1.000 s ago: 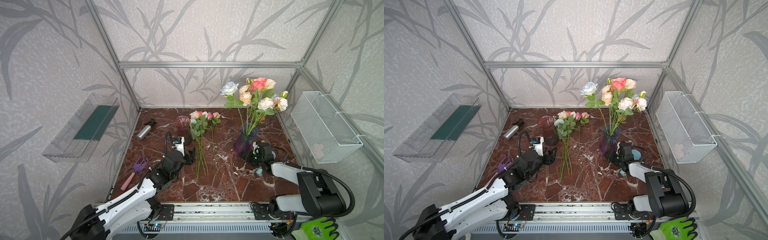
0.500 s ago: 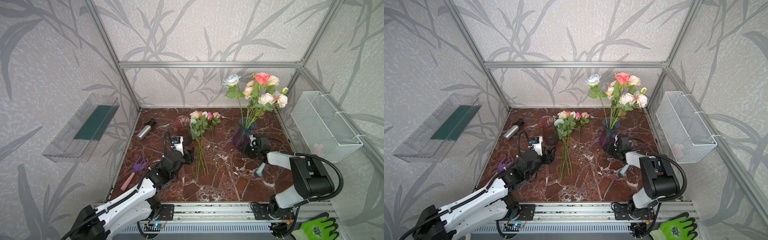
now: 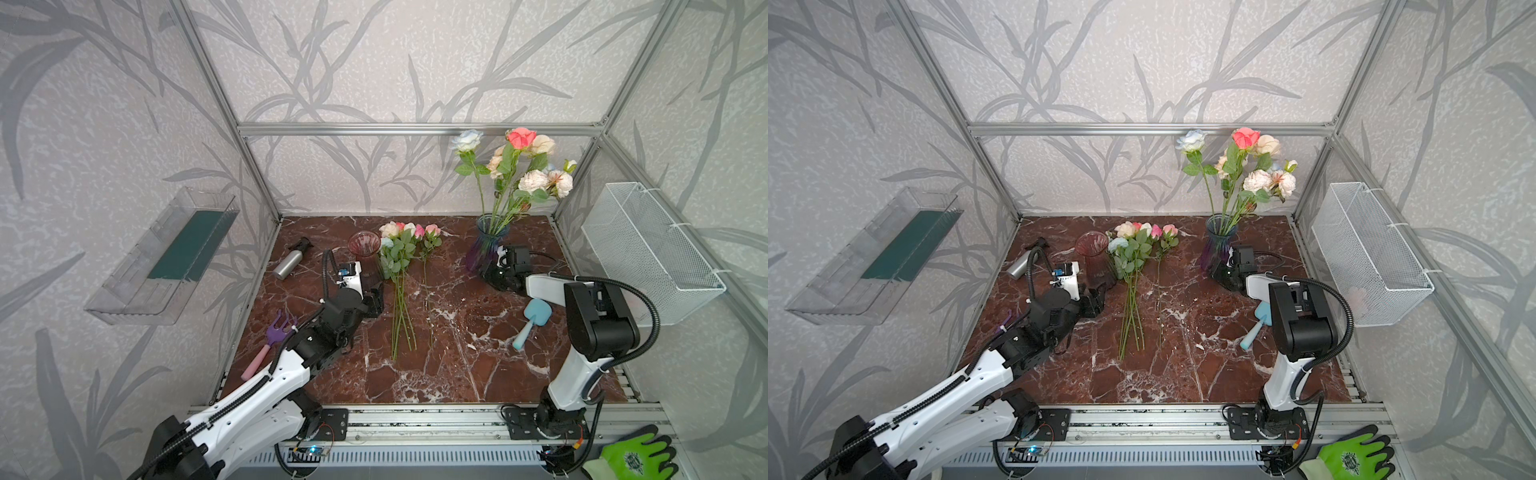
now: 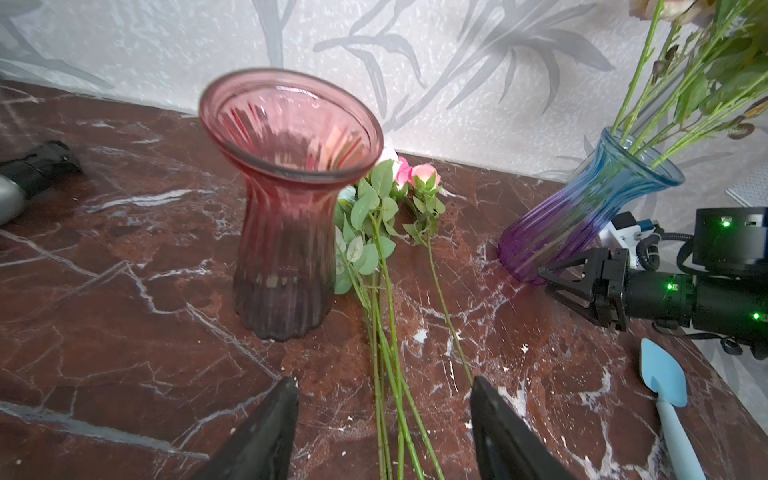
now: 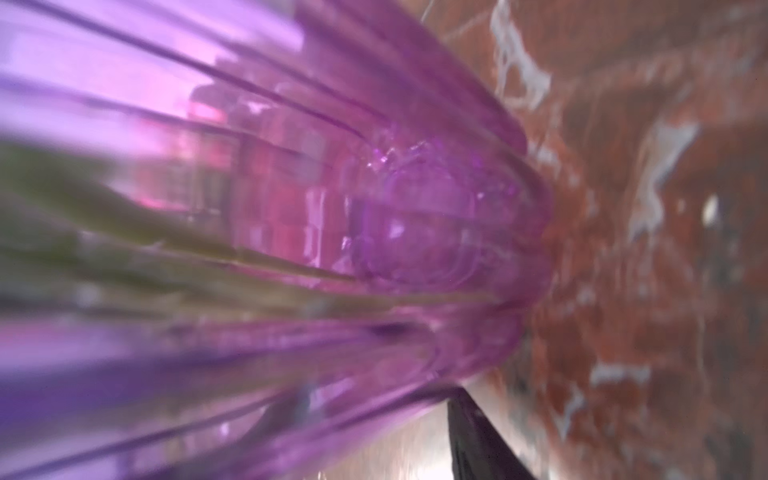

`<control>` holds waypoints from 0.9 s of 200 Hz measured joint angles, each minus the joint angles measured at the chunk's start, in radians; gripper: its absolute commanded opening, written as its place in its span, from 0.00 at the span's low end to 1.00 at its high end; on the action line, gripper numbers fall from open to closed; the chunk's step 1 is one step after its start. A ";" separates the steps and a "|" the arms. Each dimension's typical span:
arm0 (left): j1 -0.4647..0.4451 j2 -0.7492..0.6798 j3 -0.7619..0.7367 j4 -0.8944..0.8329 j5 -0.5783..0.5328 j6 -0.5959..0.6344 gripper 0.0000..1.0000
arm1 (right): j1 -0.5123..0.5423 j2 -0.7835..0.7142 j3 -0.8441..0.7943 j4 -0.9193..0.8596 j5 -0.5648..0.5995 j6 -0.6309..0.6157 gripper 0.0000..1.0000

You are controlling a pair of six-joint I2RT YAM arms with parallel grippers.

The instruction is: Arrange the flowers into the vase

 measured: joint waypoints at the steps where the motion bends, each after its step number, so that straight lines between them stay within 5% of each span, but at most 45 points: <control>1: 0.001 0.000 0.002 -0.002 0.000 0.000 0.67 | 0.000 0.002 0.002 0.000 0.000 0.000 0.54; 62: 0.249 0.067 0.258 -0.180 0.117 0.016 0.67 | -0.009 0.058 0.082 -0.016 0.015 -0.019 0.54; 114: 0.543 0.294 0.462 -0.209 0.342 -0.030 0.63 | -0.010 0.000 0.019 -0.027 0.019 -0.048 0.59; 180: 0.612 0.597 0.724 -0.297 0.586 -0.038 0.62 | 0.002 -0.317 -0.144 -0.121 0.066 -0.073 0.60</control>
